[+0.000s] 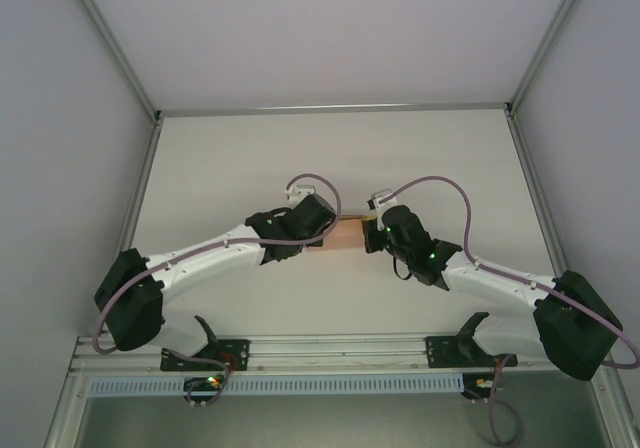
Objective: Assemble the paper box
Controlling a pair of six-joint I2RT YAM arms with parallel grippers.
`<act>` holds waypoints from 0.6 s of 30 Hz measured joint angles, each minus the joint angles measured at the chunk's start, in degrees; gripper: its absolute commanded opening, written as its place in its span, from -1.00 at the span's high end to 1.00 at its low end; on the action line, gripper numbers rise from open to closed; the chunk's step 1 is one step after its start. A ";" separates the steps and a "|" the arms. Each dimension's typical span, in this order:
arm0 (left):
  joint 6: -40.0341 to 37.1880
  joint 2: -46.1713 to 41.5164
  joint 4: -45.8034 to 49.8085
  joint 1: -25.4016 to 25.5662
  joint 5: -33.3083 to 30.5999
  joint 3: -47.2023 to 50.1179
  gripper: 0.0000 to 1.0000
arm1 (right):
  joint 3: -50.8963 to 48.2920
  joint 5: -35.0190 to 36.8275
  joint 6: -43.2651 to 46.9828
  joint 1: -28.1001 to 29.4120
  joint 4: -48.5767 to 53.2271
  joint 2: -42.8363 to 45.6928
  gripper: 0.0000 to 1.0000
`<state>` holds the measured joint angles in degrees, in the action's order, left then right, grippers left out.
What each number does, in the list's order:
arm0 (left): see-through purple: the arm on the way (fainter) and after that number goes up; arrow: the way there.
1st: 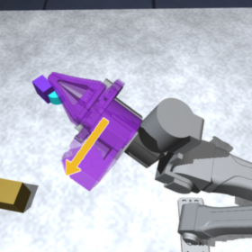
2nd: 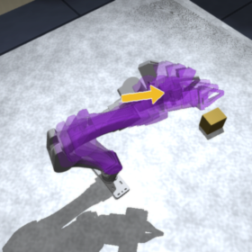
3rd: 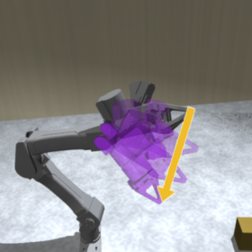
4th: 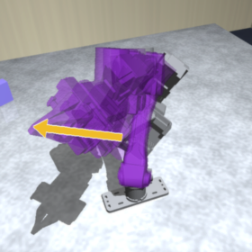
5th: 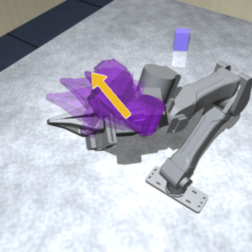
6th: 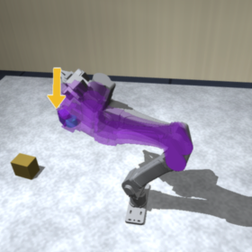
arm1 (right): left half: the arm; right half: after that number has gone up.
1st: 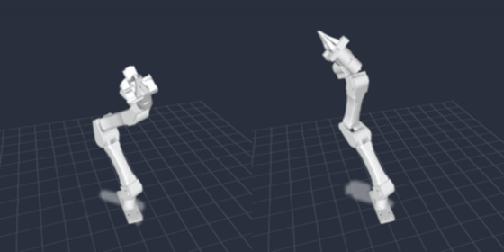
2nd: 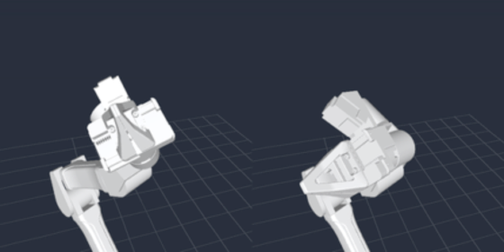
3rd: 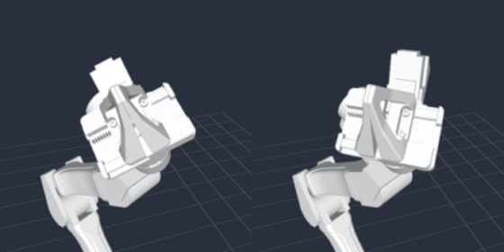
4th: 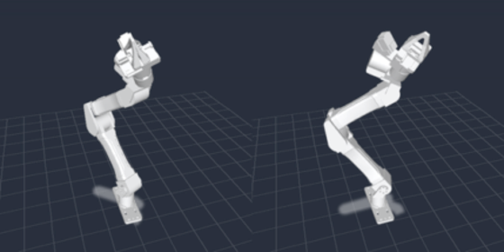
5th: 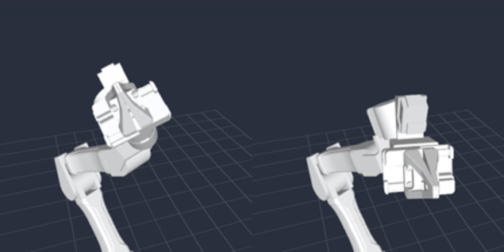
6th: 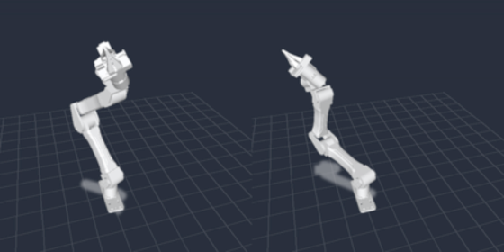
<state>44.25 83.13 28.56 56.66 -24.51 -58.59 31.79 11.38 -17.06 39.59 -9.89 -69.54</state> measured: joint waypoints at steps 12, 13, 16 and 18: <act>4.83 2.82 1.60 3.52 -7.26 -0.59 1.00 | -1.75 -1.31 -0.33 0.96 -1.16 -0.15 0.43; 5.09 2.80 1.79 3.52 -7.56 -0.57 1.00 | -2.01 -1.29 -0.52 1.03 -1.11 0.07 0.32; 5.11 1.90 1.79 3.54 -7.96 0.35 1.00 | -1.90 -1.55 -0.83 1.09 0.79 1.29 0.03; 5.05 0.96 1.55 3.54 -7.93 1.22 1.00 | -1.51 -2.36 -0.68 1.09 2.40 1.92 -0.13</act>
<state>49.30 84.09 30.11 60.20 -32.45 -57.36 30.28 9.02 -17.74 40.69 -7.49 -67.61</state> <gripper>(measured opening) 0.042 0.500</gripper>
